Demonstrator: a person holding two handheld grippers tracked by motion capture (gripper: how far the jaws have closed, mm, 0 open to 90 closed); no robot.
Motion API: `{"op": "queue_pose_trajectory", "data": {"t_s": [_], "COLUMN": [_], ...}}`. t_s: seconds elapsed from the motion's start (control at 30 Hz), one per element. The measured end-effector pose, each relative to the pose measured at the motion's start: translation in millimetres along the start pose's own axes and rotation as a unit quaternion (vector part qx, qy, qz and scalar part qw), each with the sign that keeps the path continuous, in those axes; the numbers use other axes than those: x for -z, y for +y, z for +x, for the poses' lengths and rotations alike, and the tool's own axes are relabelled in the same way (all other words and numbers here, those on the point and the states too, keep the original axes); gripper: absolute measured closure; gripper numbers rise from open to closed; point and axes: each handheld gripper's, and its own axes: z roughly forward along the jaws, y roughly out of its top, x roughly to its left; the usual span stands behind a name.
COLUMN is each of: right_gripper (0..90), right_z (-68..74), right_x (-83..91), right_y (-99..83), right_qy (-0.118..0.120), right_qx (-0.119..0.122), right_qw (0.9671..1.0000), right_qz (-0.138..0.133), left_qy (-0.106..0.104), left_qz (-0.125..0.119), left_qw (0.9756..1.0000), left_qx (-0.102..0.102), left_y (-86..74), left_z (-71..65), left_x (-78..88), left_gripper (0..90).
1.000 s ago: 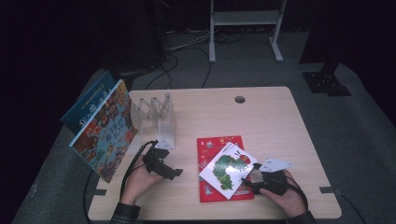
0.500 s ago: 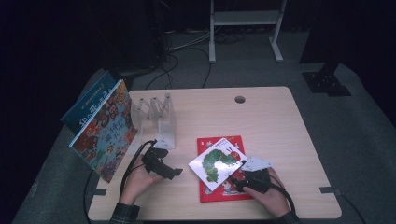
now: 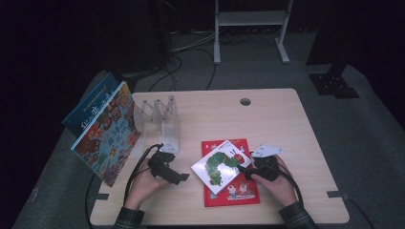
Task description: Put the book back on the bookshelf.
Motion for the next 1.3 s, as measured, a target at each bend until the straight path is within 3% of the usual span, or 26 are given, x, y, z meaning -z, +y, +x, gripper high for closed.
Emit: {"op": "queue_pose_trajectory", "data": {"t_s": [0.17,0.33,0.53,0.7,0.8,0.9,1.3], "right_gripper": [24.8,24.0,23.9,23.3,21.4,21.4,21.7], "right_z": [-7.4,-7.0,-4.2,8.1,19.6,27.7,43.9], "right_x": [-2.7,-3.7,-2.9,0.2,-0.5,-0.9,-4.5], "right_y": [-3.6,-5.6,-6.4,-8.1,-9.9,-10.4,-8.3], "right_qy": [0.03,0.06,0.058,0.063,0.055,0.045,0.057], "right_qx": [-0.025,-0.031,-0.031,-0.02,0.01,0.028,0.036], "right_qw": [0.9992,0.9976,0.9978,0.9977,0.9978,0.9977,0.9971], "right_qz": [0.009,0.01,0.009,0.011,0.037,0.042,0.036], "left_qy": [-0.005,-0.007,-0.006,-0.007,-0.009,-0.011,-0.021], "left_qz": [0.003,0.005,0.005,0.006,0.004,0.005,0.0], "left_qw": [1.0,1.0,1.0,0.9999,0.9999,0.9999,0.9997], "left_qx": [-0.001,-0.005,-0.005,-0.005,-0.004,-0.005,-0.013], "left_y": [0.8,1.9,1.9,1.8,2.0,2.6,15.6], "left_z": [-3.4,-5.3,-5.3,-5.4,-5.8,-5.8,1.1], "left_x": [-5.9,-6.9,-6.8,-6.4,-6.8,-7.6,-14.9], "left_gripper": [1.7,1.7,1.6,1.6,1.6,1.6,1.6]}}
